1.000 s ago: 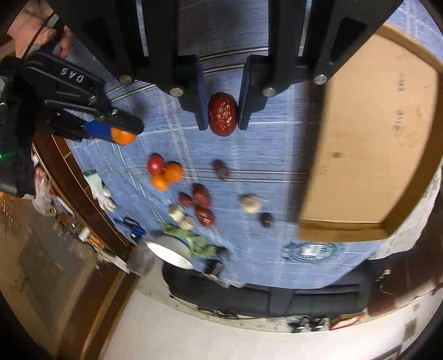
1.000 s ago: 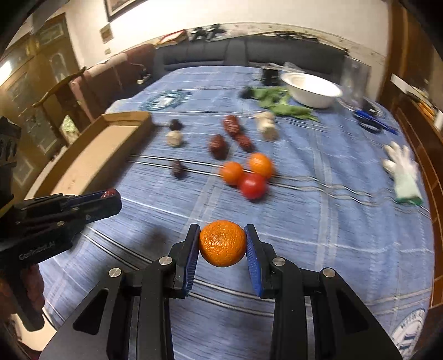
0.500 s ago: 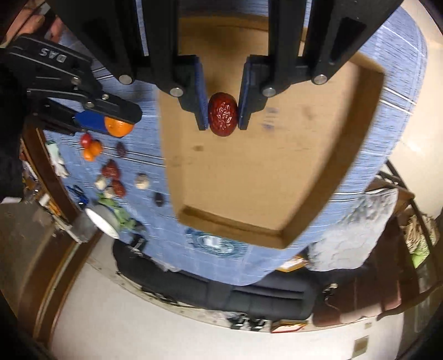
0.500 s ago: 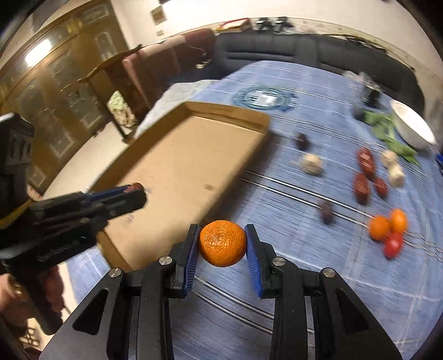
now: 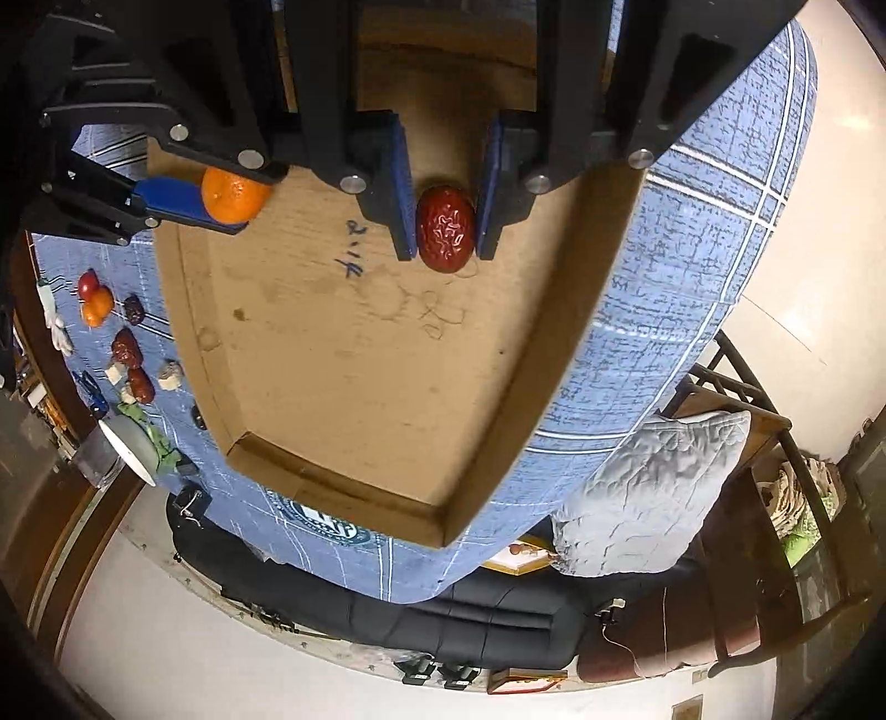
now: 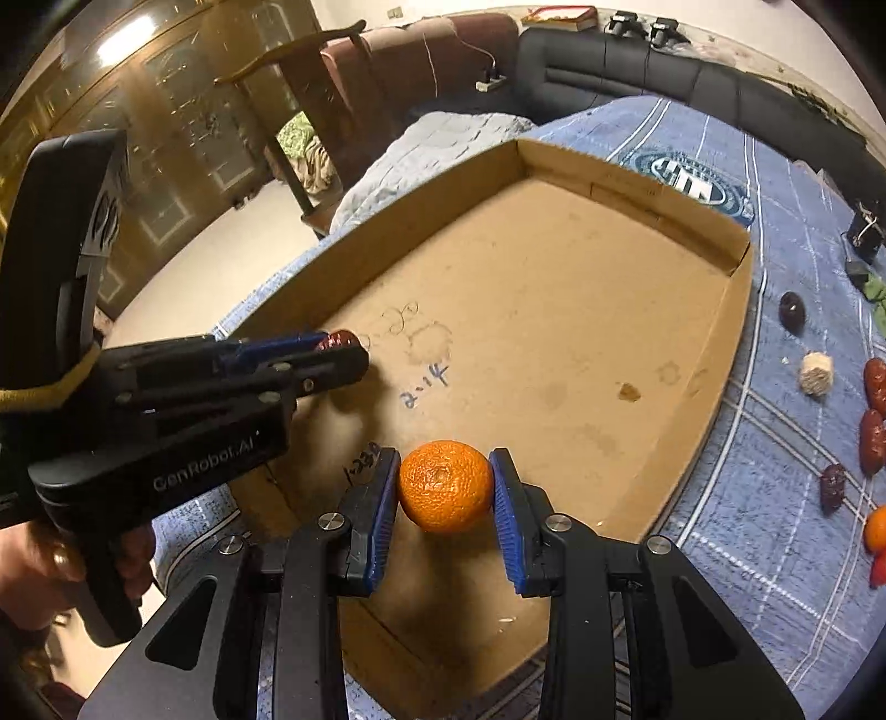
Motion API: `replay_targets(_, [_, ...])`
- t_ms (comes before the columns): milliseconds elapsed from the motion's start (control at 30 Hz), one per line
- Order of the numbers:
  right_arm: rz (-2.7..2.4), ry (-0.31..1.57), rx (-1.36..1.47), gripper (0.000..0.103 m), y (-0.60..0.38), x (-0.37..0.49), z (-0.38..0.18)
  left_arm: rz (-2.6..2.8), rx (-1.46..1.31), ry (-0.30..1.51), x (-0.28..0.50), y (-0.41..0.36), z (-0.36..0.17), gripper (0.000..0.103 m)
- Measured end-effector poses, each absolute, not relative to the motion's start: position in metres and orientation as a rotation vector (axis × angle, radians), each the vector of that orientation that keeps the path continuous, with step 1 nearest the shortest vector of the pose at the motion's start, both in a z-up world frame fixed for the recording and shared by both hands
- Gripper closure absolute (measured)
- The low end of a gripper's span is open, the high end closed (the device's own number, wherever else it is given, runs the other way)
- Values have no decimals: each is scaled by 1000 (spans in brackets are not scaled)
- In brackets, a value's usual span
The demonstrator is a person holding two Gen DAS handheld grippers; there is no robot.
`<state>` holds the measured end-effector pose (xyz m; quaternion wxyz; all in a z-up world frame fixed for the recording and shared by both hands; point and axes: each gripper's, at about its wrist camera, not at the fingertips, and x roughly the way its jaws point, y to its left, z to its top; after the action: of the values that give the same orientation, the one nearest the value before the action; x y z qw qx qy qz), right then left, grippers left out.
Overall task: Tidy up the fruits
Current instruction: 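Carry tangerine and date into the cardboard tray and open both tools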
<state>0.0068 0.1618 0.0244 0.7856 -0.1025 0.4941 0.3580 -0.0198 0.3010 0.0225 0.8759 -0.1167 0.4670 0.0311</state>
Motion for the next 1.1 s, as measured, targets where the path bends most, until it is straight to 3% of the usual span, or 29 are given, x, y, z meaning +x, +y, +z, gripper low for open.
replay_targets(367, [757, 1076, -229, 67, 154, 4, 19, 114, -230, 971, -27, 303, 22, 73])
replay_targets(533, [776, 1043, -210, 66, 139, -9, 35, 167, -193, 938, -40, 295, 32, 53])
replay_targets(667, [770, 993, -193, 52, 115, -21, 51, 184, -160, 905, -46, 282, 46, 40])
replay_targets(733, [751, 973, -178, 50, 98, -26, 57, 173, -146, 891, -47, 272, 53, 39])
replay_targets(767, [739, 967, -167, 43, 89, -27, 59, 166, -142, 886, -47, 265, 56, 37])
replay_targets(800, [725, 962, -157, 27, 79, -28, 61, 156, -138, 881, -46, 259, 59, 36])
replay_targets(867, [691, 950, -144, 13, 63, -31, 66, 133, -125, 871, -44, 243, 64, 35])
replay_targets(967, [613, 957, -128, 11, 34, -26, 67, 84, -101, 870, -39, 215, 69, 34])
replay_targets(1100, [431, 931, -137, 1, -16, -18, 68, 26, -53, 878, -31, 176, 72, 32])
